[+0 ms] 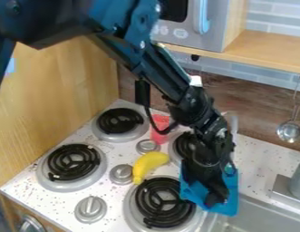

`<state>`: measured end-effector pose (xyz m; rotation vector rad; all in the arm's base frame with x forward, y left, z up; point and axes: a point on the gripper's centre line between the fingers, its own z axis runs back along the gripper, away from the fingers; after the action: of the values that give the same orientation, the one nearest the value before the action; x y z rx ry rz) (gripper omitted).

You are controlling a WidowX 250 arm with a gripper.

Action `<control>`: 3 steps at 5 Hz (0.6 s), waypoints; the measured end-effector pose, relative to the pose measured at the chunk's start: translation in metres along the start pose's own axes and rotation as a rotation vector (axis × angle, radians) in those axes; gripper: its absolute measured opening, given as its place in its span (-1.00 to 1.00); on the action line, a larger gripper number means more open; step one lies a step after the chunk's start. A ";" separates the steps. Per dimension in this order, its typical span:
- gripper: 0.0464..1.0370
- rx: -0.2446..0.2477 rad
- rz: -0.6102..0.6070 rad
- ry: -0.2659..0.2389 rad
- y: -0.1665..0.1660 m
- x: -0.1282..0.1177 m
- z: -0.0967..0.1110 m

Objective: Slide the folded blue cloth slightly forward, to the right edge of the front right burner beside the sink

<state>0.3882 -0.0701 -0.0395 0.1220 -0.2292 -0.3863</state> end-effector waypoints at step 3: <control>0.93 -0.033 -0.016 0.029 -0.032 -0.034 0.014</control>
<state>0.3427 -0.0869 -0.0381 0.0965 -0.1935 -0.4041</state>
